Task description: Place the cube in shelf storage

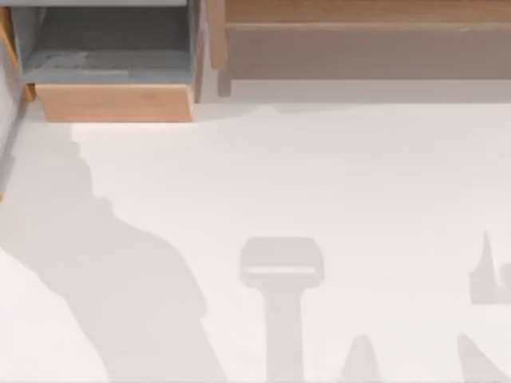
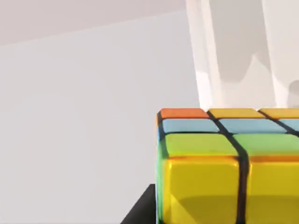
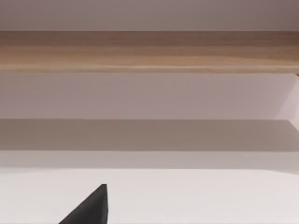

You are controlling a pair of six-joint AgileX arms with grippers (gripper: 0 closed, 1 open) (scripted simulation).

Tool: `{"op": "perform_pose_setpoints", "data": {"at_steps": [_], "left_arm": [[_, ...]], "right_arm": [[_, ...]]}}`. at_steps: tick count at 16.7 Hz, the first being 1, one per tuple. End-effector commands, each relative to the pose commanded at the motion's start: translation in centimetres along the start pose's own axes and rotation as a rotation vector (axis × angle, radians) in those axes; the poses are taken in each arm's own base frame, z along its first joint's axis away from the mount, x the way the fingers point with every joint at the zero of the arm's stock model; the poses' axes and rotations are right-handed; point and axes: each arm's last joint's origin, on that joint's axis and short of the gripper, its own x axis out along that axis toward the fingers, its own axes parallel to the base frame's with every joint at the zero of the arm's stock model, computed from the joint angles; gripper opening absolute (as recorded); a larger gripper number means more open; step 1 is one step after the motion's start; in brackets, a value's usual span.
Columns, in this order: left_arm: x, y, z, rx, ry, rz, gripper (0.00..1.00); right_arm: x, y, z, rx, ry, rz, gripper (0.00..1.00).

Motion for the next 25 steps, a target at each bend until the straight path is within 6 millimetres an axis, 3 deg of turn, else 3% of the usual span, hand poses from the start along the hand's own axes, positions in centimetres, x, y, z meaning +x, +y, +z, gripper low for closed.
{"op": "perform_pose_setpoints", "data": {"at_steps": [2,5,10,13,20,22,25], "left_arm": [[0.0,1.1,-0.9,-0.036,0.025,0.014,0.0],[4.0,0.4,-0.6,-0.063,0.107,-0.052,0.0],[11.0,-6.0,3.5,0.008,0.177,-0.192,0.0],[13.9,-8.0,4.5,0.029,0.186,-0.23,0.0],[14.0,-8.0,4.4,0.028,0.191,-0.232,0.0],[12.6,-7.9,4.3,0.029,0.199,-0.222,0.0],[8.2,-9.6,5.1,0.078,0.182,-0.195,0.0]], "right_arm": [[0.0,0.0,0.0,0.0,0.0,0.0,1.0],[0.0,0.0,0.0,0.0,0.0,0.0,1.0],[0.0,0.0,0.0,0.0,0.0,0.0,1.0],[0.0,0.0,0.0,0.0,0.0,0.0,1.0],[0.0,0.0,0.0,0.0,0.0,0.0,1.0],[0.0,0.0,0.0,0.0,0.0,0.0,1.0],[0.0,0.0,0.0,0.0,0.0,0.0,1.0]]}}
